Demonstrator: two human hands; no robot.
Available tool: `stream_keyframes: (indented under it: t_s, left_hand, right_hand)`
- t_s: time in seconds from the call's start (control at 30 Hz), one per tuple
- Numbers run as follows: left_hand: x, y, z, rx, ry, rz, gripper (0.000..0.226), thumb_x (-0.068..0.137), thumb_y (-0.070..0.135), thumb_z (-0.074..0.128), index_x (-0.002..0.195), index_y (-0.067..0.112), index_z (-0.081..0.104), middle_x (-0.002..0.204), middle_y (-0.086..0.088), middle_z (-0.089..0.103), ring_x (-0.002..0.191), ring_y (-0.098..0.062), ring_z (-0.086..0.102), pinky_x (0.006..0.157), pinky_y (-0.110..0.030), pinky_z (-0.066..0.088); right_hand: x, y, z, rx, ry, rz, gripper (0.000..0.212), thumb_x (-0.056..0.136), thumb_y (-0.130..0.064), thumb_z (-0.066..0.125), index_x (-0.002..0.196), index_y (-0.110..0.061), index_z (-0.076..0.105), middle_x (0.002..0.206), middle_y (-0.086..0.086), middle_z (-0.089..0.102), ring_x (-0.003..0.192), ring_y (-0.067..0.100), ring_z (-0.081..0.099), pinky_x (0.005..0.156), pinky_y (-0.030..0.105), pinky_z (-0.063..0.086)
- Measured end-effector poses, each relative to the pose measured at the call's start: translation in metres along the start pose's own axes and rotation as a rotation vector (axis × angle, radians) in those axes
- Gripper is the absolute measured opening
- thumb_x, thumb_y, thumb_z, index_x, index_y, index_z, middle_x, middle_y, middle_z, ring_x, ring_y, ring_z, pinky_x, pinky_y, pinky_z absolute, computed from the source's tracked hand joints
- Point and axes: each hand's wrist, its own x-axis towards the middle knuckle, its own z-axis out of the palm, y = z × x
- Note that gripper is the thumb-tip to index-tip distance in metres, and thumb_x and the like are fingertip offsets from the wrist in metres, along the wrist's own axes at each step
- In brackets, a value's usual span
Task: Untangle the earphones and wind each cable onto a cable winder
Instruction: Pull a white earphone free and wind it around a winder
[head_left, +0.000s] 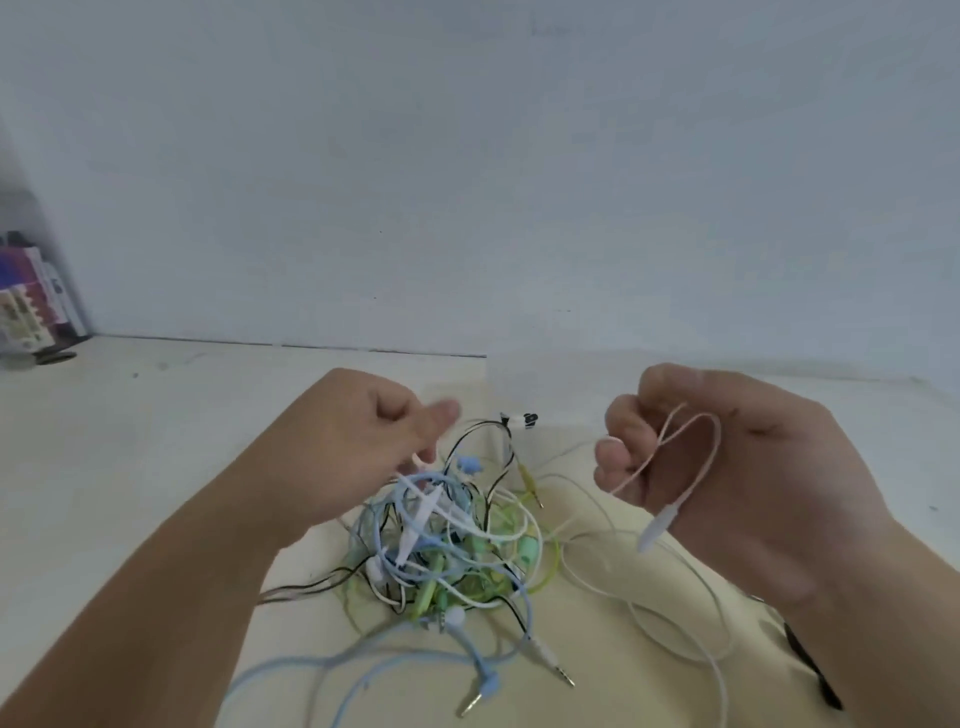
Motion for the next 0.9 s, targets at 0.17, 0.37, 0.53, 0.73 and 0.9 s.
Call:
stream_keyframes:
  t_s: [0.17, 0.37, 0.53, 0.73, 0.9]
  left_hand:
    - [-0.001, -0.005, -0.001, 0.129, -0.105, 0.002, 0.024, 0.066, 0.028, 0.091, 0.073, 0.019, 0.069, 0.045, 0.006, 0.036, 0.043, -0.012, 0.031, 0.047, -0.025, 0.026]
    - [0.002, -0.011, -0.004, 0.247, 0.043, -0.016, 0.026, 0.073, 0.007, 0.080, 0.083, 0.028, 0.067, 0.037, 0.010, 0.033, 0.036, -0.007, 0.032, 0.051, -0.028, 0.036]
    - [0.003, -0.012, -0.004, 0.331, 0.167, -0.033, 0.041, 0.070, -0.004, 0.065, 0.085, 0.035, 0.068, 0.052, 0.012, 0.054, 0.050, -0.007, 0.051, 0.054, -0.027, 0.042]
    - [-0.004, 0.008, 0.015, 0.004, 0.064, 0.162, 0.015, 0.085, 0.024, 0.074, 0.090, 0.038, 0.073, 0.082, 0.014, 0.069, 0.071, -0.005, 0.065, 0.063, -0.018, 0.049]
    - [-0.007, 0.005, 0.026, 0.135, -0.214, 0.117, 0.028, 0.073, 0.048, 0.081, 0.096, 0.048, 0.066, 0.109, 0.028, 0.061, 0.100, 0.003, 0.063, 0.095, -0.031, 0.051]
  right_hand:
    - [0.007, 0.004, -0.012, -0.321, 0.134, 0.019, 0.033, 0.060, 0.002, 0.074, 0.073, -0.012, 0.047, 0.058, 0.001, 0.031, 0.045, 0.014, 0.029, 0.045, 0.024, 0.020]
    - [0.005, 0.012, -0.015, -1.360, 0.099, 0.037, 0.008, 0.077, -0.029, 0.079, 0.073, -0.024, 0.076, 0.048, -0.011, 0.052, 0.041, 0.003, 0.042, 0.043, 0.014, 0.034]
    - [0.006, 0.018, -0.012, -1.204, 0.005, 0.002, 0.017, 0.087, -0.029, 0.071, 0.074, -0.019, 0.075, 0.046, -0.007, 0.045, 0.043, 0.010, 0.035, 0.043, 0.020, 0.030]
    - [0.009, 0.016, -0.010, -0.657, -0.018, -0.215, 0.016, 0.083, -0.030, 0.074, 0.083, -0.014, 0.074, 0.057, 0.008, 0.032, 0.053, 0.021, 0.026, 0.049, 0.025, 0.027]
    - [0.006, 0.018, -0.004, -0.424, -0.073, -0.219, 0.011, 0.082, -0.023, 0.072, 0.073, -0.017, 0.072, 0.067, 0.007, 0.053, 0.061, 0.020, 0.049, 0.055, 0.021, 0.042]
